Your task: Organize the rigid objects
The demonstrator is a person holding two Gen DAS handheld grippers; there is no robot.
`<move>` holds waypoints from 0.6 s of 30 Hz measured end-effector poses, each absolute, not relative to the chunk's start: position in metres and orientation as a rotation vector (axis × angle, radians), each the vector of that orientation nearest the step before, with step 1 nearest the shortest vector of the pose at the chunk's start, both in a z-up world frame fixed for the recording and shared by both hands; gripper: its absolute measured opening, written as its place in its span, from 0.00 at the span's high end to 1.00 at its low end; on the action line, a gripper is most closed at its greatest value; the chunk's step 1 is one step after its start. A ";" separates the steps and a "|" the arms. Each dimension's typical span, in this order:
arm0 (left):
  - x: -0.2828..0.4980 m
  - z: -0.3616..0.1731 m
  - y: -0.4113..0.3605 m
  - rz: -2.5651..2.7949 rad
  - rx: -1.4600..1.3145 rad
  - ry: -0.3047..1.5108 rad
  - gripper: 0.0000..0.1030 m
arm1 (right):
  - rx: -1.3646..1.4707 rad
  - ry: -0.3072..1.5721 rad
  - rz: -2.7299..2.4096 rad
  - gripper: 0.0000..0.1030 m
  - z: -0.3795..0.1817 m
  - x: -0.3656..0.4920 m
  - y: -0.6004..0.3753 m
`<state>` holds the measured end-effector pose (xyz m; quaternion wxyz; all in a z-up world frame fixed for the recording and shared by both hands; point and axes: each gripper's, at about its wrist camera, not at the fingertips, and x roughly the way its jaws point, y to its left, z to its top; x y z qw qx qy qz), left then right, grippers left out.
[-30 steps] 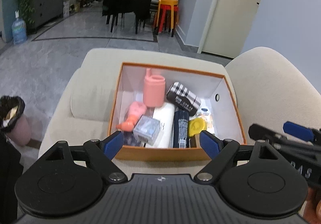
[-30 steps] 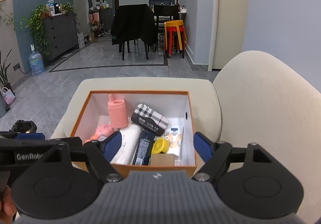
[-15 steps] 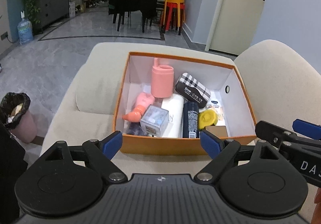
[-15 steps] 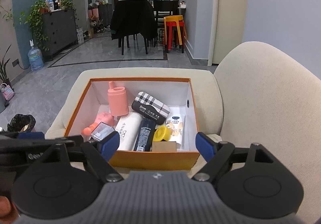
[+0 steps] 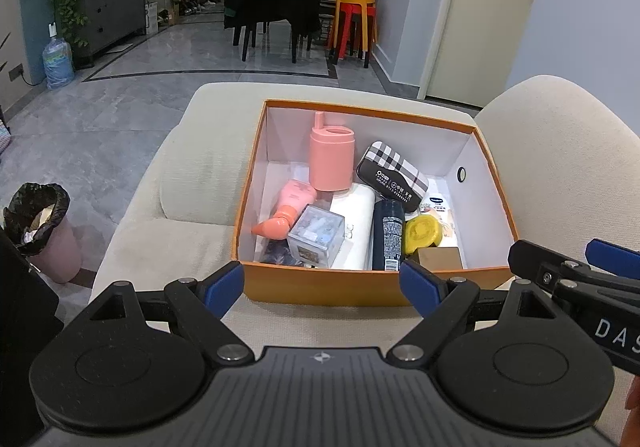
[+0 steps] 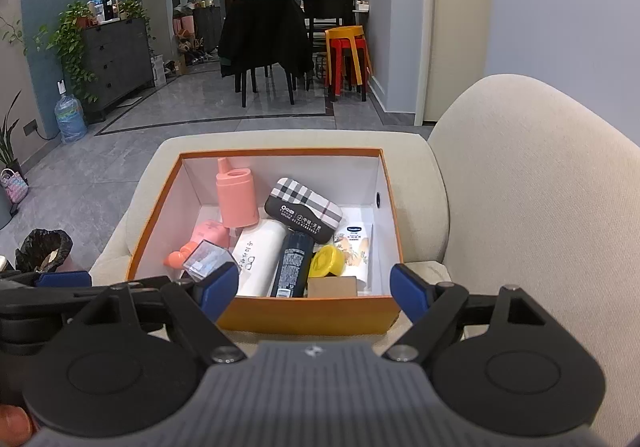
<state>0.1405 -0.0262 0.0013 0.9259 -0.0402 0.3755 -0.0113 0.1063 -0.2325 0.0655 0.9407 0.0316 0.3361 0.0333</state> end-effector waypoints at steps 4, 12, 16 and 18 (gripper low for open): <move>0.139 0.004 -0.026 -0.018 -0.078 0.766 0.01 | 0.065 0.685 0.066 0.21 0.066 0.106 -0.232; 0.138 0.007 -0.027 -0.016 -0.077 0.763 0.01 | 0.065 0.683 0.064 0.21 0.066 0.106 -0.232; 0.136 0.010 -0.026 -0.015 -0.075 0.760 0.01 | 0.063 0.680 0.061 0.21 0.069 0.105 -0.231; 0.137 0.009 -0.027 -0.015 -0.075 0.761 0.01 | 0.063 0.680 0.059 0.21 0.069 0.105 -0.231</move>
